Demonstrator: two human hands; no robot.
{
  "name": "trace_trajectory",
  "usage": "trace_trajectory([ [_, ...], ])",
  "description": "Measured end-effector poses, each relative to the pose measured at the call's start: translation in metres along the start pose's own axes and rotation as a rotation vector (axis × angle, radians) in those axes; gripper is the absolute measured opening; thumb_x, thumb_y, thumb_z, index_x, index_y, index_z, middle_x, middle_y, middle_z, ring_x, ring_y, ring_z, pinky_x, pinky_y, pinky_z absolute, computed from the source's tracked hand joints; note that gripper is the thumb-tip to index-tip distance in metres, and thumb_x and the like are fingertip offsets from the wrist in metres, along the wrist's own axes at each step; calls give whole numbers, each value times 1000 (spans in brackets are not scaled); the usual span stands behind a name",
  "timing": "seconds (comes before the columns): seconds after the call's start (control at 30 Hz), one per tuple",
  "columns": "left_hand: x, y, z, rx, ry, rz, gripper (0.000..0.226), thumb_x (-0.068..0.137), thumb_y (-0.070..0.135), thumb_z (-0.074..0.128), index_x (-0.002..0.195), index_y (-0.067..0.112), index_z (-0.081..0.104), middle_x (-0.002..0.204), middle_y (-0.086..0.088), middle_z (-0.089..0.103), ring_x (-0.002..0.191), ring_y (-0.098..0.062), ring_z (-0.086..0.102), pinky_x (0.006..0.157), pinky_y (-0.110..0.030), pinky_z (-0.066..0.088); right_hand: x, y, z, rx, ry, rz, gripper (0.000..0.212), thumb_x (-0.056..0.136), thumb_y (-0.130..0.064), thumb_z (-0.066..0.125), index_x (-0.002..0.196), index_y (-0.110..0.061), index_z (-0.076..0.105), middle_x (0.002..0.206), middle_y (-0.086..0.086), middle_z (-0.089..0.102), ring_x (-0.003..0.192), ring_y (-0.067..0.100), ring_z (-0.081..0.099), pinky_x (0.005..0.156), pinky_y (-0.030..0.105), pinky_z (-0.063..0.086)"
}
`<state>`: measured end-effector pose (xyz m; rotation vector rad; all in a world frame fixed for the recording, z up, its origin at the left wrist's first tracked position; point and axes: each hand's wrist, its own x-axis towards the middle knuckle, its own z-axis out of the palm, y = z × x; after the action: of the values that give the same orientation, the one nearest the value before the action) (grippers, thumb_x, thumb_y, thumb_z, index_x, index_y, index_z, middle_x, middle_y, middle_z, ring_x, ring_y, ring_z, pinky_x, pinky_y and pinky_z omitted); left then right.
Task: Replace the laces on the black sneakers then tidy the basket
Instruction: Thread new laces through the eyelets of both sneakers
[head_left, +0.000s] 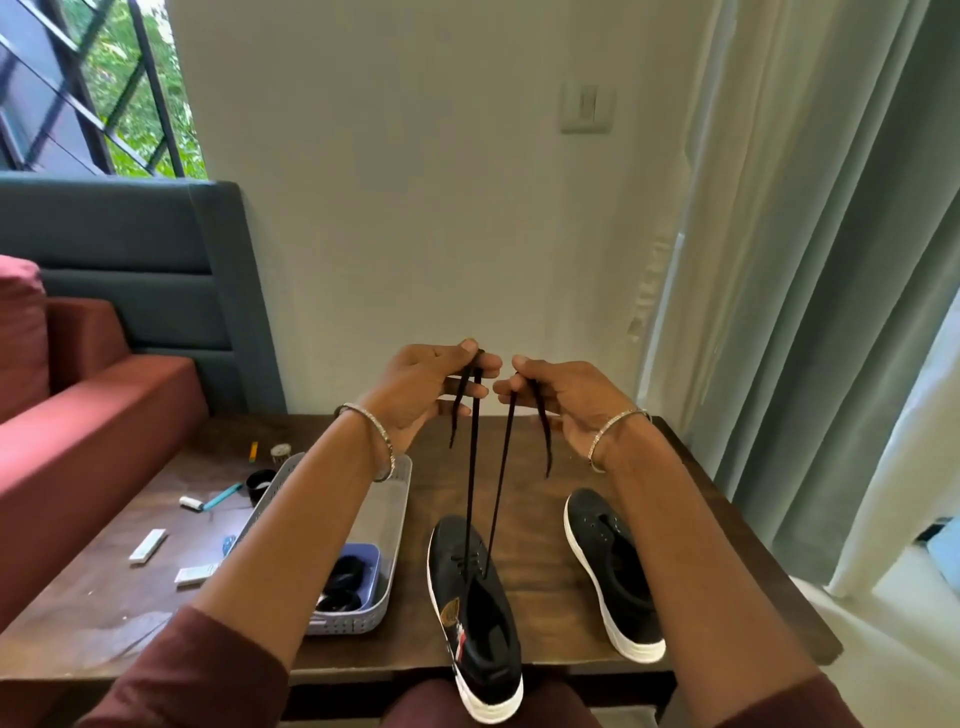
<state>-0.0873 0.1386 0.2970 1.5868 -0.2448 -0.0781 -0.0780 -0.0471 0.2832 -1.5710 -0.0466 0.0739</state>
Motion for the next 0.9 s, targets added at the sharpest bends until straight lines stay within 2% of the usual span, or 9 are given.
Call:
trace_trajectory([
  [0.13,0,20,0,53,14,86,33,103,31,48,104,12,75,106,-1,76,91,-17,64,77,-34,49,-3,-27,3,33,26,-100,26,96,-32,62,81,-14,73,91,2,77,98,19,73,104,45,41],
  [0.23,4,27,0,137,69,169,33,104,27,45,106,17,76,106,4,75,94,-12,60,72,-29,48,-1,-40,4,82,37,-198,31,100,-31,56,88,-11,76,96,7,77,101,22,71,107,46,44],
  [0.33,9,28,1,264,148,299,24,103,25,51,109,26,74,105,14,74,103,-2,63,72,-21,49,1,-49,6,115,34,-300,32,102,-28,53,96,-6,76,102,9,76,102,24,71,104,42,49],
  [0.47,13,30,7,286,284,445,17,95,17,65,108,24,74,93,10,76,89,-2,70,75,-24,56,1,-53,11,47,62,-457,20,97,-20,61,104,-6,74,100,7,77,97,23,72,98,44,54],
  [0.57,16,32,11,247,371,472,28,90,19,72,116,24,63,87,5,77,81,-5,72,78,-27,58,1,-51,18,3,118,-544,15,92,-14,68,106,-8,72,94,8,77,90,24,74,92,45,57],
  [0.7,19,33,18,201,466,447,50,89,21,74,130,27,46,89,8,75,82,-2,70,80,-22,56,1,-49,29,9,211,-600,19,92,-18,71,109,-11,64,84,6,77,80,21,75,83,41,60],
  [0.8,19,34,21,163,494,415,34,88,26,74,119,25,59,90,11,74,86,2,69,87,-29,56,2,-47,36,40,256,-610,28,93,-23,69,116,-17,53,84,3,77,80,19,75,79,35,59],
  [0.9,19,35,23,60,485,375,15,87,25,75,103,24,72,90,9,76,84,3,70,88,-31,57,4,-47,41,85,276,-573,26,92,-22,70,115,-17,58,87,1,78,80,16,75,74,29,56],
])
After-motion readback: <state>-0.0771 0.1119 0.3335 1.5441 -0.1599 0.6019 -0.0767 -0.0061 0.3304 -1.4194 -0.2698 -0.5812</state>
